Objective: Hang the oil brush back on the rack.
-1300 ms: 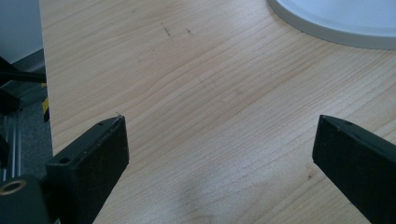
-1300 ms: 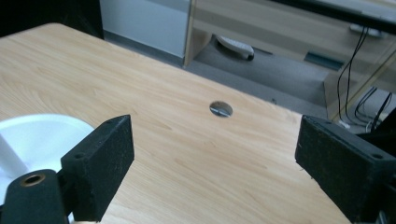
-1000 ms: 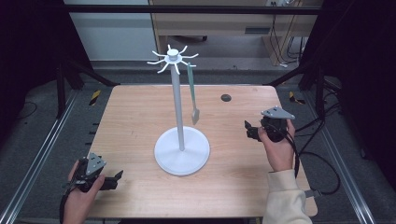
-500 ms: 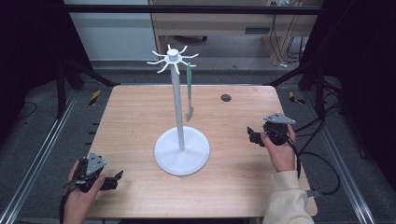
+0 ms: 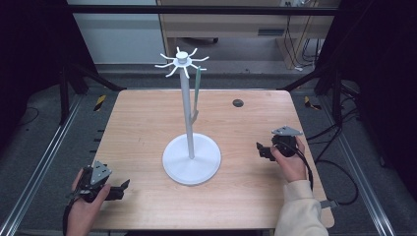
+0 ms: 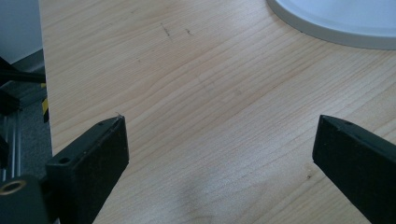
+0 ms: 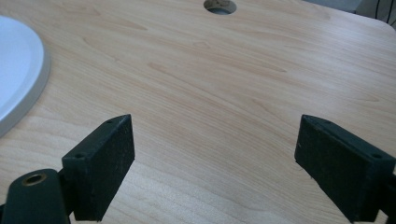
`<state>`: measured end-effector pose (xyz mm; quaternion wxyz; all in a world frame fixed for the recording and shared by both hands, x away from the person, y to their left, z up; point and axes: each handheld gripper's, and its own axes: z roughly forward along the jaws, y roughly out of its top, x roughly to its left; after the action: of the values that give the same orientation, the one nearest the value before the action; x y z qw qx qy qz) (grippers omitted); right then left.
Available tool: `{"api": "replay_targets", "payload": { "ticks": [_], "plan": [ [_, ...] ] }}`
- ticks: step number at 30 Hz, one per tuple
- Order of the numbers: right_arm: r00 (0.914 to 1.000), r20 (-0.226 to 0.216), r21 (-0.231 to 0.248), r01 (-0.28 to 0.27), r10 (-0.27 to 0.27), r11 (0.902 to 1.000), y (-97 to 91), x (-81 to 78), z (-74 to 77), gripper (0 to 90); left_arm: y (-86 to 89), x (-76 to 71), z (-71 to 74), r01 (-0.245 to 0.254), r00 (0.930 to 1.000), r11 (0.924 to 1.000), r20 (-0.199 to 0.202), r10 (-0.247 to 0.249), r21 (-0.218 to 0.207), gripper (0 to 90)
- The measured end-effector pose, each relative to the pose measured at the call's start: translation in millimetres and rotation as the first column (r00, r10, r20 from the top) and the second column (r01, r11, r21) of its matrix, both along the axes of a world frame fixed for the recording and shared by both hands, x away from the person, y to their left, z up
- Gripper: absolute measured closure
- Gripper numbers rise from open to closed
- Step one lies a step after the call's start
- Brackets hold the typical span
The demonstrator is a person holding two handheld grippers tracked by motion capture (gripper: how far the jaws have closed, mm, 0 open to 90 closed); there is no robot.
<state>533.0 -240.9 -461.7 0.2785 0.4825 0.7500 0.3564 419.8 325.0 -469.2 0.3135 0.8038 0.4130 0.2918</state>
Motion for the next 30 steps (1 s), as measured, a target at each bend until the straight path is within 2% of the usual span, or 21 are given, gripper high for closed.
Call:
{"api": "replay_targets", "payload": {
  "ticks": [3, 8, 11, 13, 18, 22, 24, 30],
  "plan": [
    [0.9998, -0.012, -0.019, -0.019, 0.019, 0.9996, 3.3, 0.8, -5.4, 12.6, -0.2, -0.1, 0.0, 0.001, 1.0, 1.0, -0.002, -0.001, 0.003, 3.2],
    [0.9985, -0.04, -0.019, -0.039, 0.038, 0.9991, 9.0, 2.3, -14.1, 12.6, -0.8, 0.3, -0.5, 0.001, 1.0, 1.0, -0.004, -0.001, 0.005, 3.2],
    [0.9986, -0.025, -0.002, -0.047, 0.047, 0.9989, 13.2, 3.3, -16.3, 12.7, -1.2, 0.5, -0.9, 0.005, 1.0, 1.0, -0.008, -0.005, 0.007, 3.2],
    [0.9984, -0.021, 0.032, -0.052, 0.053, 0.9981, 16.8, 3.8, -17.7, 12.7, -1.6, 0.3, -0.8, 0.007, 1.0, 0.9999, -0.007, -0.007, 0.007, 3.1],
    [0.9961, -0.008, 0.059, -0.087, 0.088, 0.9944, 25.7, 4.4, -21.4, 12.8, -2.2, 0.6, -1.1, 0.009, 0.9999, 0.9999, -0.008, -0.009, 0.008, 3.2],
    [0.9943, 0.017, 0.062, -0.106, 0.106, 0.9924, 32.2, 4.9, -22.2, 12.8, -2.5, 0.6, -1.3, 0.008, 0.9999, 0.9999, -0.009, -0.008, 0.007, 3.2],
    [0.9943, 0.008, 0.072, -0.107, 0.107, 0.9917, 34.6, 5.3, -23.7, 12.7, -2.5, 0.6, -1.5, 0.008, 0.9999, 0.9999, -0.01, -0.008, 0.006, 3.2],
    [0.9936, -0.013, 0.049, -0.111, 0.112, 0.9926, 36.4, 5.8, -25.4, 12.6, -2.5, 0.8, -1.9, 0.008, 0.9999, 0.9999, -0.013, -0.008, 0.008, 3.2]
  ]
}}
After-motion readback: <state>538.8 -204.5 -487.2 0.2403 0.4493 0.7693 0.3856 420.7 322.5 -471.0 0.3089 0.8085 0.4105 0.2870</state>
